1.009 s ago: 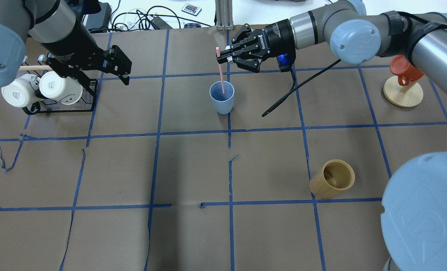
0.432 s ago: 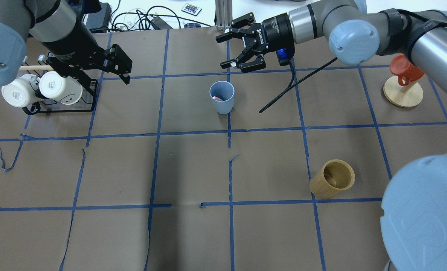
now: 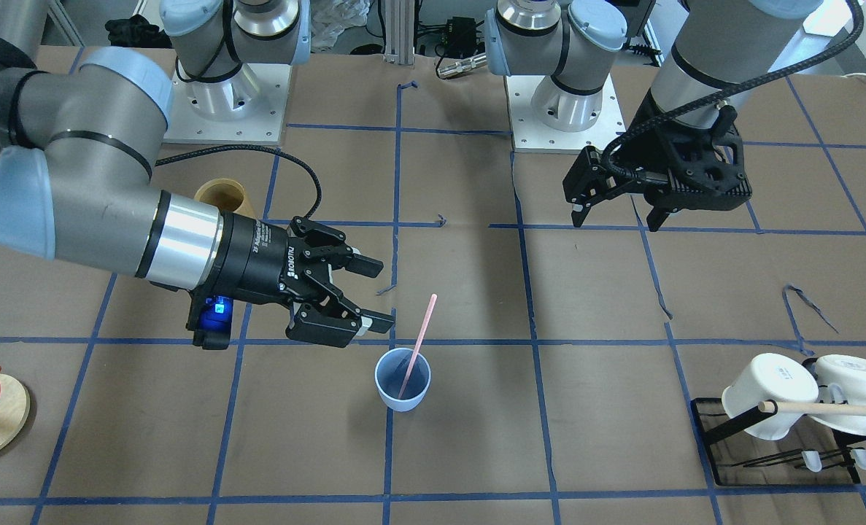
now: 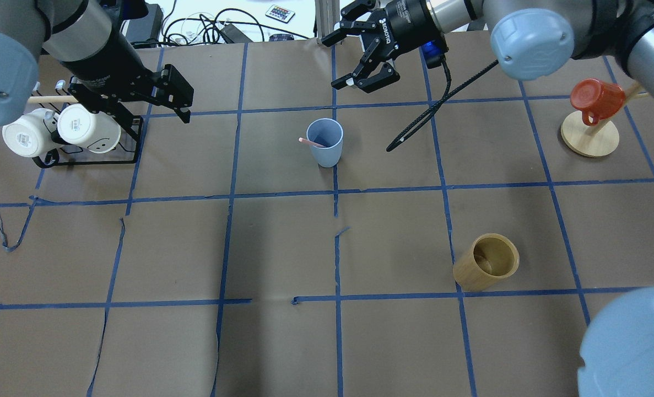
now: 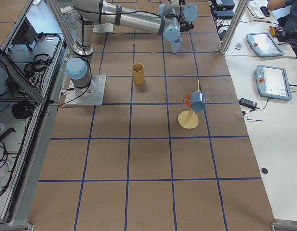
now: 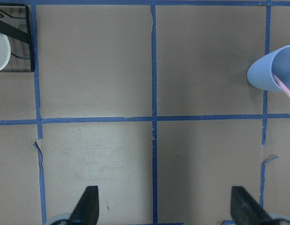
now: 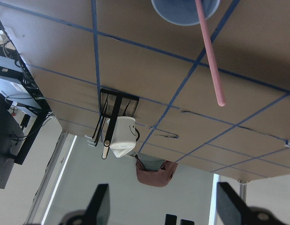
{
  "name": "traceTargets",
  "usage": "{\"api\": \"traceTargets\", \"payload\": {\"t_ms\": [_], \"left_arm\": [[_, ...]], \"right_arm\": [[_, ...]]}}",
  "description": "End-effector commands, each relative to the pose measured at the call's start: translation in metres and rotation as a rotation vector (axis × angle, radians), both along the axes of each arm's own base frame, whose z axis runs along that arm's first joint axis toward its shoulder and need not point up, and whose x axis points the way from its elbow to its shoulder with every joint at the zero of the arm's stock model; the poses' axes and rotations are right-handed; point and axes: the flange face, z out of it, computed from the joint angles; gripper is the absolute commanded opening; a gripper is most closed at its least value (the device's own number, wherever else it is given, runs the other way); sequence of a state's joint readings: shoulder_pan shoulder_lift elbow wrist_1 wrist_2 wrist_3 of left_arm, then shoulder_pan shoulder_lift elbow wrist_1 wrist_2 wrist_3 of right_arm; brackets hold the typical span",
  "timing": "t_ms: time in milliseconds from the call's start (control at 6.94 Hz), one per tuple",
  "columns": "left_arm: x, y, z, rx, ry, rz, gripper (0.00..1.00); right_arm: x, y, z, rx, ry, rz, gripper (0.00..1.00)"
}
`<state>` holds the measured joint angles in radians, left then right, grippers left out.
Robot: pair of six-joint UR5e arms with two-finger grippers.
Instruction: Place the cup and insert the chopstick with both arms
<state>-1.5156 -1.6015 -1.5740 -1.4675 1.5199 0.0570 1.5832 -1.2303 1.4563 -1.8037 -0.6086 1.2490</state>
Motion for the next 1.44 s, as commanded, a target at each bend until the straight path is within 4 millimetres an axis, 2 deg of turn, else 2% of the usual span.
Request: {"api": "traceTargets", "payload": {"t_ms": [0, 144, 288, 432, 577, 721, 865, 1009, 1297], "left_arm": [[0.000, 0.001, 0.001, -0.001, -0.005, -0.001, 1.00], [0.000, 0.001, 0.002, -0.001, -0.008, 0.004, 1.00], [0.000, -0.001, -0.001, 0.003, -0.007, 0.016, 1.00], [0.000, -0.003, -0.001, 0.004, -0.003, 0.039, 1.00], [-0.001, -0.003, 0.003, 0.000, -0.005, 0.039, 1.00], [-0.001, -0.003, 0.003, -0.002, -0.005, 0.039, 1.00], [-0.001, -0.003, 0.004, -0.004, -0.004, 0.039, 1.00], [-0.002, -0.001, 0.004, 0.006, -0.005, 0.037, 1.00], [-0.003, 0.010, 0.017, 0.000, -0.006, 0.038, 1.00]], "right_arm": [[0.005, 0.027, 0.034, -0.095, 0.188, 0.040, 0.83], [0.011, 0.039, 0.050, -0.216, 0.229, 0.143, 0.84], [0.017, 0.049, 0.039, -0.335, 0.325, 0.351, 0.86], [0.004, 0.063, 0.030, -0.390, 0.501, 0.595, 0.95], [-0.015, 0.084, 0.039, -0.425, 0.592, 0.773, 1.00], [-0.038, 0.101, 0.047, -0.441, 0.738, 1.028, 1.00], [-0.052, 0.103, 0.051, -0.450, 0.803, 1.166, 1.00], [-0.055, 0.110, 0.058, -0.487, 0.786, 1.249, 1.00], [-0.085, 0.118, 0.081, -0.562, 0.786, 1.298, 1.00]]}}
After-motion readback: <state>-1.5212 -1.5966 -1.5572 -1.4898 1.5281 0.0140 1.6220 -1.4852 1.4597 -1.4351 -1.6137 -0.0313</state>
